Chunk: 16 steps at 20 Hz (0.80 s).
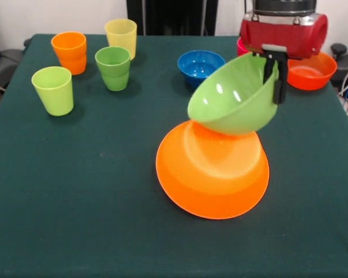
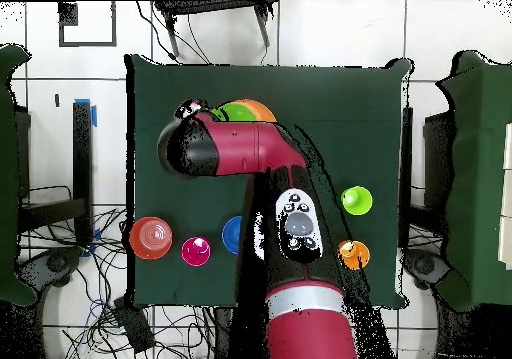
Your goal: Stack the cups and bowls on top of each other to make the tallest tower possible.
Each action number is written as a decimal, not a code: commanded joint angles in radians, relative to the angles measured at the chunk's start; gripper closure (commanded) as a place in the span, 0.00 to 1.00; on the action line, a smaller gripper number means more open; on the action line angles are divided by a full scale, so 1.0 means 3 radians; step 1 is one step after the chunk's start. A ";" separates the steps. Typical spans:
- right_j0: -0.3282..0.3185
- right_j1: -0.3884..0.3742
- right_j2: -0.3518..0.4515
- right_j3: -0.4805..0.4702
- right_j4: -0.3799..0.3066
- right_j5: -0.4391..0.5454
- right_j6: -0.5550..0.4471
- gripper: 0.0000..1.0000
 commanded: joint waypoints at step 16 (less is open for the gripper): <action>0.0608 0.0975 -0.0852 -0.1399 -0.1215 0.0921 -0.0271 1.00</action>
